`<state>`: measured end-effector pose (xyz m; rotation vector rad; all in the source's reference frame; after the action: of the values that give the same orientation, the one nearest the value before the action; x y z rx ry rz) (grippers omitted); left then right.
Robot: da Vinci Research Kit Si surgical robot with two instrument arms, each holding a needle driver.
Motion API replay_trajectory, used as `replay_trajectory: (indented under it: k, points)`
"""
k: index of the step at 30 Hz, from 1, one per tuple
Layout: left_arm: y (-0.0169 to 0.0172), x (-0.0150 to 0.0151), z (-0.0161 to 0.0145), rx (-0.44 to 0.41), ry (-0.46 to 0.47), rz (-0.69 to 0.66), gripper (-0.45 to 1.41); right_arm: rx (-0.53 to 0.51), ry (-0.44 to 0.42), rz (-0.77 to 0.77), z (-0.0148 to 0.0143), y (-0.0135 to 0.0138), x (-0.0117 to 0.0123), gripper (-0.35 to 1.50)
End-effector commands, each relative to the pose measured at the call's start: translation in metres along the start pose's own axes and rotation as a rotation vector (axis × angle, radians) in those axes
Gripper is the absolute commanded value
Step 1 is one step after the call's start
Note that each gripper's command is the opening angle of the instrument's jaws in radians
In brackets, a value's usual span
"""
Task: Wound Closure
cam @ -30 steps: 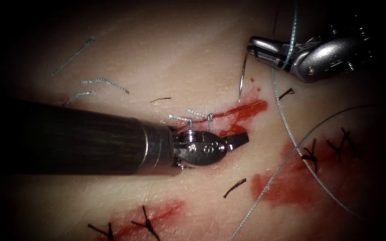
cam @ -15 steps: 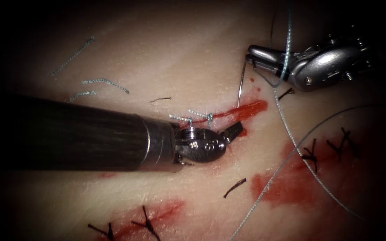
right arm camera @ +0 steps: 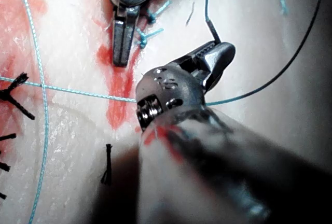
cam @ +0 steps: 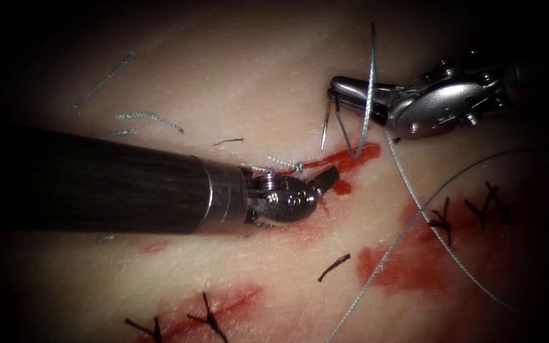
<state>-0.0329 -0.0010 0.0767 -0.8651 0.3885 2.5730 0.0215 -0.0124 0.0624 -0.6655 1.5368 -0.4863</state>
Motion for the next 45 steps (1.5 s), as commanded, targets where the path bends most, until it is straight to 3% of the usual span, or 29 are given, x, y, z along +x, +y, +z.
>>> replay_trajectory:
  k: [1,14,45]
  points:
    - [0.0006,-0.0003,0.0007,-0.006,-0.011,0.002,-0.45,0.005,0.014,-0.003,0.0008,-0.0007,-0.0004,-0.35]
    - [0.0000,-0.0004,0.0006,-0.013,-0.019,0.000,-0.45,0.015,0.035,-0.012,0.0007,-0.0014,-0.0014,-0.35]
    - [0.0000,-0.0004,0.0005,-0.019,-0.019,0.005,-0.45,0.030,0.061,0.042,0.0005,-0.0041,-0.0008,-0.35]
